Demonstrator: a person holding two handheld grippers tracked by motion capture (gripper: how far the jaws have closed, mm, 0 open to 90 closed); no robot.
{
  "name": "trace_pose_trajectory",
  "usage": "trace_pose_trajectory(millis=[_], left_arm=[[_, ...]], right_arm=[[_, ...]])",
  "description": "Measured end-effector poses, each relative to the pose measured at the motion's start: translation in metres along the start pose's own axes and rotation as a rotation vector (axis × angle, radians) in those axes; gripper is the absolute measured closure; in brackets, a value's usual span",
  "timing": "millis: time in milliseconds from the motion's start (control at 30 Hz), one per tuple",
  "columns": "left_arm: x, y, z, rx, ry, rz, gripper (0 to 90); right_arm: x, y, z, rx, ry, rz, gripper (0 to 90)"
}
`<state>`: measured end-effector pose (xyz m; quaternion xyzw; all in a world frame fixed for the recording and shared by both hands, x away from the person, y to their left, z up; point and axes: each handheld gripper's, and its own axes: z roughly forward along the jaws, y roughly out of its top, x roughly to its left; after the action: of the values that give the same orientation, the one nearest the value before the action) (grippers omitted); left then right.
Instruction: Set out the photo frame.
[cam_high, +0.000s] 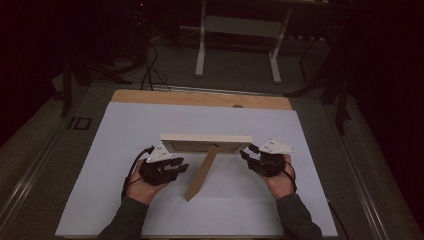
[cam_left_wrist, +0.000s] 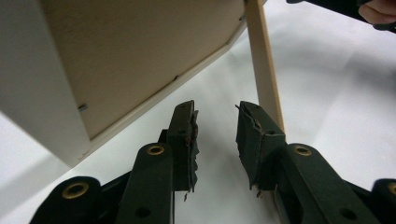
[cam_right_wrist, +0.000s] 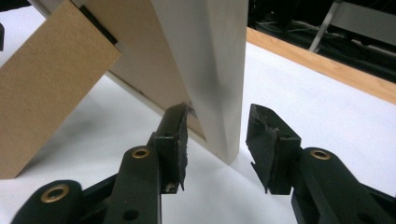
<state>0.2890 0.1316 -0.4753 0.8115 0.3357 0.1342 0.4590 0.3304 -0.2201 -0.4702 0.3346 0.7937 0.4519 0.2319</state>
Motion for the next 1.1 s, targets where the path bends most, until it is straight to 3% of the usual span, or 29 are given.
trace_pose_trajectory(millis=[367, 500, 633, 733, 900, 1100], left_arm=[[0.010, -0.002, -0.006, -0.019, 0.018, -0.058, 65.7], [0.011, -0.003, -0.007, -0.020, 0.030, -0.066, 67.2], [0.015, -0.003, -0.007, -0.023, 0.051, -0.088, 70.2], [0.016, -0.002, -0.010, -0.038, 0.063, -0.106, 73.6], [0.018, -0.001, -0.011, -0.046, 0.075, -0.107, 78.4], [0.019, -0.001, -0.009, -0.036, 0.103, -0.109, 83.4]], right_arm=[[-0.007, -0.008, -0.002, 0.048, 0.038, 0.001, 62.8], [-0.014, -0.013, -0.001, 0.070, 0.046, 0.018, 69.4], [-0.020, -0.013, 0.004, 0.081, 0.023, 0.033, 79.0], [-0.021, -0.009, 0.007, 0.073, 0.008, 0.042, 86.4], [-0.022, -0.002, 0.014, 0.061, -0.010, 0.056, 89.8], [-0.025, 0.005, 0.019, 0.033, 0.024, 0.095, 90.0]])
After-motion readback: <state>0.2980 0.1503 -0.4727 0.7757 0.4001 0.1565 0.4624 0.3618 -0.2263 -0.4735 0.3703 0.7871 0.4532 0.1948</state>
